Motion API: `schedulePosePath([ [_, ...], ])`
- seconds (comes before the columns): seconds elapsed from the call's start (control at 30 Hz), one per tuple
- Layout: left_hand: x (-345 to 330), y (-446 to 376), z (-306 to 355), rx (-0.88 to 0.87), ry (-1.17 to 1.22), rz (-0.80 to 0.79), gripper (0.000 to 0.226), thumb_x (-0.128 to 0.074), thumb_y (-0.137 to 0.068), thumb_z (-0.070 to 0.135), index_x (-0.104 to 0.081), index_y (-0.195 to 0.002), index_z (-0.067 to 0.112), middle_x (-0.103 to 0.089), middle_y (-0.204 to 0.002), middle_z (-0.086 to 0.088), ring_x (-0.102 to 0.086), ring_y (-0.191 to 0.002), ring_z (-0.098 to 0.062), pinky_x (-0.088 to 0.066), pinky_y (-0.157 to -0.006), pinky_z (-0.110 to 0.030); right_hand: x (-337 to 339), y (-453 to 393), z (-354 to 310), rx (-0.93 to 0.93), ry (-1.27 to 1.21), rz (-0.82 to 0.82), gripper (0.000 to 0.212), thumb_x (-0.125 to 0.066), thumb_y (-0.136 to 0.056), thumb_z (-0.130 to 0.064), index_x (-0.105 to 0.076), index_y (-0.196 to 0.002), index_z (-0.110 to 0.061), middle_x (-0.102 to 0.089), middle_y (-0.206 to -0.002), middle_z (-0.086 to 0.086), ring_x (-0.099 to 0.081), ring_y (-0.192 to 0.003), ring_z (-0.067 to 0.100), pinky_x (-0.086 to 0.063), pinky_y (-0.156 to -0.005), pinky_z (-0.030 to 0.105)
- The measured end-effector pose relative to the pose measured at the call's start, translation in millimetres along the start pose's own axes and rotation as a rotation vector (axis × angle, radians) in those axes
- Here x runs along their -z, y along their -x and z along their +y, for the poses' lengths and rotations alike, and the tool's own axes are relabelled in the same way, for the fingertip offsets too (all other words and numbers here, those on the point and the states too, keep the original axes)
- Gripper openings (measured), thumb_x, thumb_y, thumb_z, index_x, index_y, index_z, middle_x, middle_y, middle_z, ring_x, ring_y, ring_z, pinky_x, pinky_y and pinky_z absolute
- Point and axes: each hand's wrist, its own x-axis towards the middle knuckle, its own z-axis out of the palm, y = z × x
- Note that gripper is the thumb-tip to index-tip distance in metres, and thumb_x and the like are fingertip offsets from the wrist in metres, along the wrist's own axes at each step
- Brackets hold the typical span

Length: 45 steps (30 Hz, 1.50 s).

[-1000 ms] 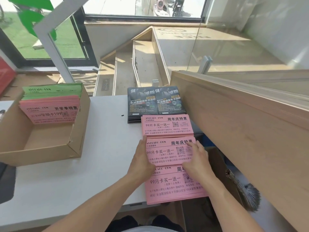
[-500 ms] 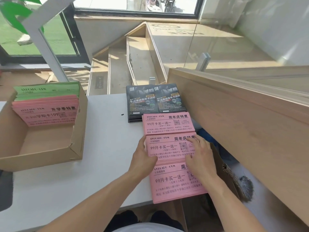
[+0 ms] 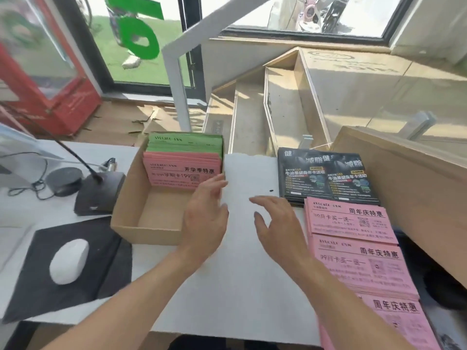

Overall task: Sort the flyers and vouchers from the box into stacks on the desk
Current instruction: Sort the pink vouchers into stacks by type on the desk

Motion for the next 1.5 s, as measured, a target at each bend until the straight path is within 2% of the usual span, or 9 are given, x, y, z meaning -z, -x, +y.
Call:
schedulePosePath([
  [0.13,71.2,-45.9,-55.5,0.033,-0.3,-0.039,0.055,-0.07,-0.086,0.003,-0.055,-0.136,0.022,-0.049,-0.147,0.009,-0.044,-0.137,-0.007,-0.035,-0.116,-0.029,-58.1,-54.9,-56.2,0.094,-0.002,-0.147,0.049,-0.059,-0.091,-0.01,-0.059,-0.138,-0.022,-0.058,-0.137,-0.006,-0.048,-0.127,0.013,-0.037,-0.111,0.026],
  [0.33,115.5,-100.9,-113.5,0.053,-0.595,-0.261,0.072,-0.069,-0.089,0.013,-0.037,-0.154,0.02,-0.034,-0.16,-0.001,-0.028,-0.149,-0.019,-0.02,-0.124,-0.035,-113.2,-112.4,-82.6,0.089,0.414,-0.353,0.068,-0.048,-0.096,-0.02,-0.022,-0.158,-0.016,-0.02,-0.165,0.004,-0.017,-0.151,0.025,-0.008,-0.124,0.036],
  [0.57,107.1,-96.2,-154.0,-0.056,-0.672,-0.321,0.09,-0.064,-0.091,0.02,-0.009,-0.161,0.022,-0.014,-0.168,0.003,-0.001,-0.156,-0.015,-0.003,-0.122,-0.028,-127.1,-110.6,-77.8,0.099,0.583,-0.304,0.069,-0.051,-0.09,-0.019,-0.03,-0.155,-0.014,-0.024,-0.164,0.005,-0.019,-0.152,0.026,-0.009,-0.124,0.037],
  [0.7,104.2,-95.8,-152.9,-0.002,-0.581,-0.253,0.086,-0.066,-0.09,0.017,-0.016,-0.16,0.018,-0.027,-0.162,-0.002,-0.015,-0.153,-0.019,-0.013,-0.123,-0.032,-127.1,-105.8,-75.0,0.133,0.552,-0.223,0.047,-0.063,-0.079,-0.012,-0.059,-0.126,-0.017,-0.054,-0.141,0.005,-0.049,-0.132,0.029,-0.036,-0.112,0.039],
  [0.87,104.6,-97.1,-156.7,-0.032,-0.593,-0.243,0.087,-0.068,-0.084,0.01,-0.024,-0.159,0.018,-0.042,-0.151,-0.005,-0.034,-0.14,-0.023,-0.032,-0.117,-0.037,-121.0,-106.0,-83.6,0.141,0.519,-0.297,0.06,-0.051,-0.081,-0.005,-0.041,-0.136,-0.025,-0.072,-0.1,-0.003,-0.066,-0.089,0.024,-0.043,-0.092,0.034],
  [1.0,104.2,-98.6,-156.9,-0.05,-0.647,-0.203,0.083,-0.066,-0.08,0.004,-0.033,-0.155,0.016,-0.053,-0.137,-0.007,-0.048,-0.124,-0.026,-0.044,-0.105,-0.041,-122.2,-105.9,-82.8,0.113,0.528,-0.276,0.077,-0.055,-0.085,-0.009,-0.028,-0.156,-0.02,-0.062,-0.119,0.002,-0.057,-0.104,0.027,-0.045,-0.094,0.036],
  [1.17,105.4,-98.9,-154.2,-0.086,-0.674,-0.164,0.08,-0.071,-0.076,0.002,-0.042,-0.15,0.013,-0.061,-0.122,-0.006,-0.053,-0.114,-0.026,-0.047,-0.099,-0.042,-129.8,-107.6,-74.6,0.125,0.61,-0.201,0.063,-0.064,-0.083,-0.02,-0.048,-0.144,-0.017,-0.051,-0.139,0.005,-0.047,-0.127,0.027,-0.044,-0.105,0.04],
  [1.33,105.4,-99.5,-156.3,-0.105,-0.703,-0.145,0.081,-0.071,-0.076,0.0,-0.042,-0.15,0.013,-0.061,-0.116,-0.004,-0.052,-0.115,-0.025,-0.043,-0.106,-0.042,-127.7,-107.7,-77.7,0.141,0.56,-0.202,0.046,-0.059,-0.082,-0.019,-0.051,-0.127,-0.019,-0.062,-0.109,0.0,-0.057,-0.105,0.025,-0.045,-0.096,0.037],
  [1.5,102.7,-98.8,-159.0,-0.076,-0.686,-0.189,0.086,-0.063,-0.082,0.001,-0.027,-0.158,0.018,-0.049,-0.147,-0.004,-0.033,-0.145,-0.022,-0.024,-0.123,-0.039,-129.0,-107.3,-73.5,0.14,0.638,-0.272,0.086,-0.06,-0.085,-0.022,-0.016,-0.16,-0.018,-0.025,-0.163,0.007,-0.024,-0.15,0.029,-0.02,-0.123,0.042],
])
